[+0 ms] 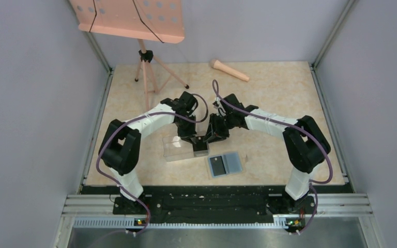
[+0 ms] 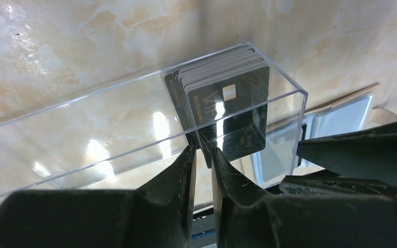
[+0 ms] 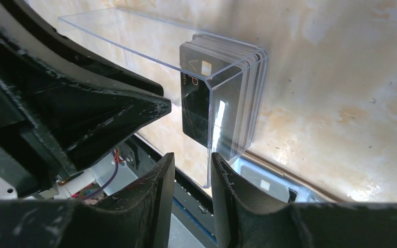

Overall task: Put the credit cards into the card holder
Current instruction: Pick up the credit card from the storage box.

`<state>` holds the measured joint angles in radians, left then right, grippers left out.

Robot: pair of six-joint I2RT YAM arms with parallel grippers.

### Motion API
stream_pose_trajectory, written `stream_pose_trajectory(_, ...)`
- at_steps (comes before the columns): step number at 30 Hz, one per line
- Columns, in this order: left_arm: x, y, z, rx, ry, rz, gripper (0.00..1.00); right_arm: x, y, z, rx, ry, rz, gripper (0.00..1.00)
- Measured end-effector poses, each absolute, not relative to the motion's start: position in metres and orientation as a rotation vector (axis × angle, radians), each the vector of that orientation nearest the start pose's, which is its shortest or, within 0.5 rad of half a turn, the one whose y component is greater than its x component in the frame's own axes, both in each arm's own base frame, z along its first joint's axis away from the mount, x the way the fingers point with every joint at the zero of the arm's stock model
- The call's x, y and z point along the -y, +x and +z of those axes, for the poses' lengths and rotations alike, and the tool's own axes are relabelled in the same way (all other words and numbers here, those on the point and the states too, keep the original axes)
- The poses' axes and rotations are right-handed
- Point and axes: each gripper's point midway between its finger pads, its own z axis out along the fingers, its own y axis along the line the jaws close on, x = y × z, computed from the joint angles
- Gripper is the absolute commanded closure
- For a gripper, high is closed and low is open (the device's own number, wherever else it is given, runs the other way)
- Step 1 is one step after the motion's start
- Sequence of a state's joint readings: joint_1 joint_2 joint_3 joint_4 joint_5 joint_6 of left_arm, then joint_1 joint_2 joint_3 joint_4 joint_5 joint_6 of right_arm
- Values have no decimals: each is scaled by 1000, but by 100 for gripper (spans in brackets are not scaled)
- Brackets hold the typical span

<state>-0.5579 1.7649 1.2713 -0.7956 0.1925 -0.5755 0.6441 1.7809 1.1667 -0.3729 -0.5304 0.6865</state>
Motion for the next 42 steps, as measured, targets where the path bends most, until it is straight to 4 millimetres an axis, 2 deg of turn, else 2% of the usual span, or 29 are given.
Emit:
stream_pose_trajectory(14,232,262,46,-3041,5,-445,79,-332,251,85,-2783,-153,1152,74)
stream_pose_trajectory(20,234,261,46,-3045,3,-460,94,-332,251,85,-2782,-153,1152,76)
stream_pose_trajectory(23,232,262,47,-3048,-1,-456,98,-332,251,85,-2783,-152,1150,77)
stream_pose_trajectory(34,232,262,52,-3051,-2,-453,100,-331,251,84,-2785,-149,1142,79)
stream_pose_trajectory(42,235,263,66,-3030,11,-483,99,-331,251,84,-2785,-148,1141,80)
